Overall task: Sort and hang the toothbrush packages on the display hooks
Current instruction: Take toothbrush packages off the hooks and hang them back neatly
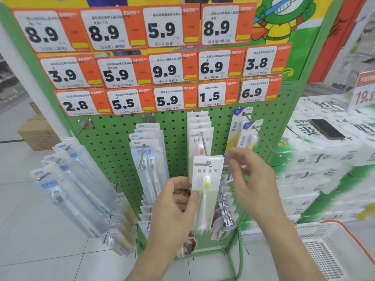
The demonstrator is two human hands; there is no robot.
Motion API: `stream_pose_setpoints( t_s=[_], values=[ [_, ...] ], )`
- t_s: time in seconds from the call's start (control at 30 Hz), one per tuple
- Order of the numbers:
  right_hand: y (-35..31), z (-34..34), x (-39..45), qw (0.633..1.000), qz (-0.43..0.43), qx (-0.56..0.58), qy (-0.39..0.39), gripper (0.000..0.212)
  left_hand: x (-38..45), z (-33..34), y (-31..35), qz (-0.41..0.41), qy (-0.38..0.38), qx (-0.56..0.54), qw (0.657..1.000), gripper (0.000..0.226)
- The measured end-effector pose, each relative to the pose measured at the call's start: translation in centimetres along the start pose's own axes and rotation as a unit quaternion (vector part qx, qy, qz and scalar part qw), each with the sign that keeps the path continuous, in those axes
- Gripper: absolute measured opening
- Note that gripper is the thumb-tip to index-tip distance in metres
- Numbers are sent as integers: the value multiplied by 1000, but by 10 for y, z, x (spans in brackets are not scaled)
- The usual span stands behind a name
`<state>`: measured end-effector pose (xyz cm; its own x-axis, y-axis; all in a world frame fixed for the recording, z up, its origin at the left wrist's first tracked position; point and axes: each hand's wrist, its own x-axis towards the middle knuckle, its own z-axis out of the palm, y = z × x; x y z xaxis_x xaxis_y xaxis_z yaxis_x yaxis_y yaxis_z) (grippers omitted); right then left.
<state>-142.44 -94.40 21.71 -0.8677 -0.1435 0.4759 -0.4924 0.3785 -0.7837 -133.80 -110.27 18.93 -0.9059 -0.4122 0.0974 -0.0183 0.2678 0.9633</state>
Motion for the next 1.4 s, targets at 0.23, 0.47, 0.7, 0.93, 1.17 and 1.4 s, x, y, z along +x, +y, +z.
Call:
stream_pose_setpoints(
  t_s=[0.23, 0.47, 0.7, 0.93, 1.17, 1.4],
  values=[
    [-12, 17, 71, 987, -130, -88, -40, 33, 8, -3, 5, 23, -25, 26, 999, 34],
    [-14, 20, 89, 987, -113, -99, -56, 19, 12, -5, 3, 13, -19, 25, 999, 27],
    [-19, 11, 82, 983, -141, -110, -34, 17, 16, -2, 0, 17, -20, 29, 999, 21],
    [-19, 5, 70, 970, -199, -137, 7, 18, 16, -3, 3, 28, -29, 32, 999, 15],
    [-15, -2, 50, 963, -224, -141, 51, 16, 19, -5, -1, 66, -25, 93, 993, 28],
    [-24, -11, 25, 952, -241, -110, 150, 14, 18, -4, -4, 84, 0, 112, 990, 36]
  ],
)
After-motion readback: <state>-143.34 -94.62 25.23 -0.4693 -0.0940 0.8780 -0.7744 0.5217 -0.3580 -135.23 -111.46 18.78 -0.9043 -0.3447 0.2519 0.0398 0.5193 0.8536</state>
